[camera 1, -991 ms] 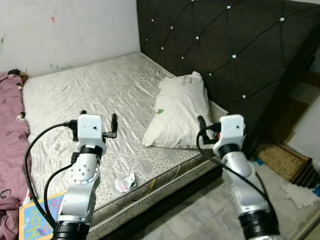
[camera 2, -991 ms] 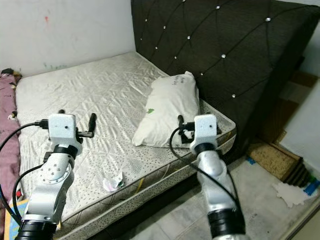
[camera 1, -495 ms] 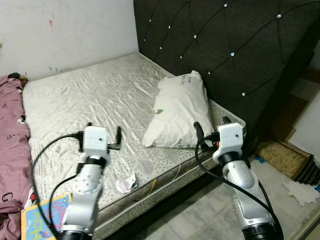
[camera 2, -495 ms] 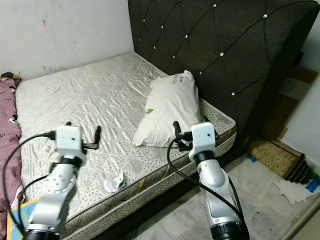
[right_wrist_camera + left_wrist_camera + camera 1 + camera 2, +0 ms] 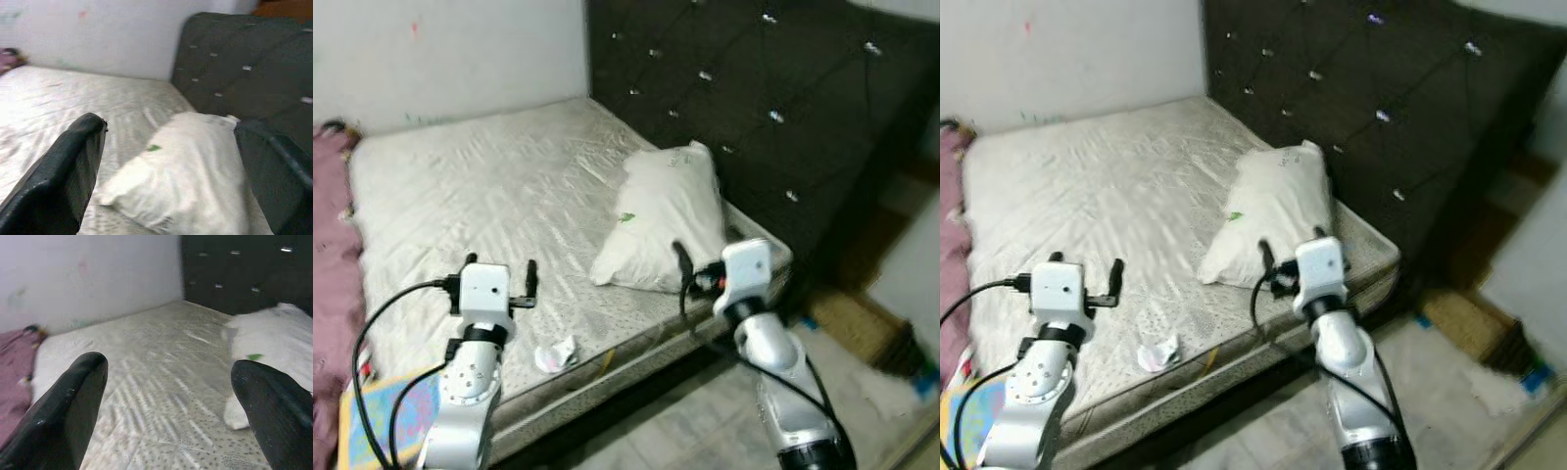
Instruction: Clean up the room
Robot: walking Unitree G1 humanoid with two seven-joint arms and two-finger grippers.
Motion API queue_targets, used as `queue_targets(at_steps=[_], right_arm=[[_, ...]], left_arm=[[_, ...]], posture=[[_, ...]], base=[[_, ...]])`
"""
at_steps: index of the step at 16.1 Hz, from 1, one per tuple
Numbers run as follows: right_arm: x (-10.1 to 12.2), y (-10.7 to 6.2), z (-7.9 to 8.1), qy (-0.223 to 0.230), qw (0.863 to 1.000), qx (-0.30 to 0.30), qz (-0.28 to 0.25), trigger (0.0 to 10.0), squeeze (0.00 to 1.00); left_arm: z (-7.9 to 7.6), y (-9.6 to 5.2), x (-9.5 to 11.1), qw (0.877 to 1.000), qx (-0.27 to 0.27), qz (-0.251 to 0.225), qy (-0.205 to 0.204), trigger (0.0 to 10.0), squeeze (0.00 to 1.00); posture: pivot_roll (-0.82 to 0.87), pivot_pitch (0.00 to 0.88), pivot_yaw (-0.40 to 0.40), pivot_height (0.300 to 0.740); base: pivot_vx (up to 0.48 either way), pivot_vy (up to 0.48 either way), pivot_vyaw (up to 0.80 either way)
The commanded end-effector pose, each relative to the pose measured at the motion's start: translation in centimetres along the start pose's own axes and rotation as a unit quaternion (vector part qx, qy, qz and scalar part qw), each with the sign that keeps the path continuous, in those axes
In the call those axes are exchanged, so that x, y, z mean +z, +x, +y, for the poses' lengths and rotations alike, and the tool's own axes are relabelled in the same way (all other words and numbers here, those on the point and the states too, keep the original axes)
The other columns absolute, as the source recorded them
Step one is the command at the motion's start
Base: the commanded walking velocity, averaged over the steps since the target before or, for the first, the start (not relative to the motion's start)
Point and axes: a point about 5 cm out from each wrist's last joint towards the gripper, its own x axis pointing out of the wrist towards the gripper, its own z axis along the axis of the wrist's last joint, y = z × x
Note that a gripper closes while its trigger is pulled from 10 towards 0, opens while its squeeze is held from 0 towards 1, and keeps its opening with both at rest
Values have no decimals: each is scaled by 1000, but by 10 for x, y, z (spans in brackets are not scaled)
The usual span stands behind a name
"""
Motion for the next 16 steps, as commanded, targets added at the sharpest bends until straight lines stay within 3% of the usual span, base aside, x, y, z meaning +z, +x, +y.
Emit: queue_targets(at_steps=[1, 5, 10, 16], right_arm=[[6, 1, 2, -4, 1000, 7, -8, 10000, 0], [6, 0, -1, -1, 1000, -1, -3, 10000, 0], [5, -2, 2, 7, 1000, -3, 2, 10000, 0], [6, 0, 3, 10, 1000, -2, -2, 10000, 0]], left_arm=[[5, 0, 4, 1000, 15, -8, 1, 10000, 0], [-6, 3, 11, 1000, -9, -13, -13, 10000, 0], [-7, 2, 12, 1000, -19, -11, -15, 10000, 0], [-9, 4, 16, 999, -44, -20, -24, 10000, 0]], posture=[[10, 0, -57, 740], [-5, 38, -42, 740], [2, 48, -30, 740], [5, 48, -23, 740]], base=[[0, 0, 800], [0, 0, 800], [0, 0, 800], [0, 0, 84]])
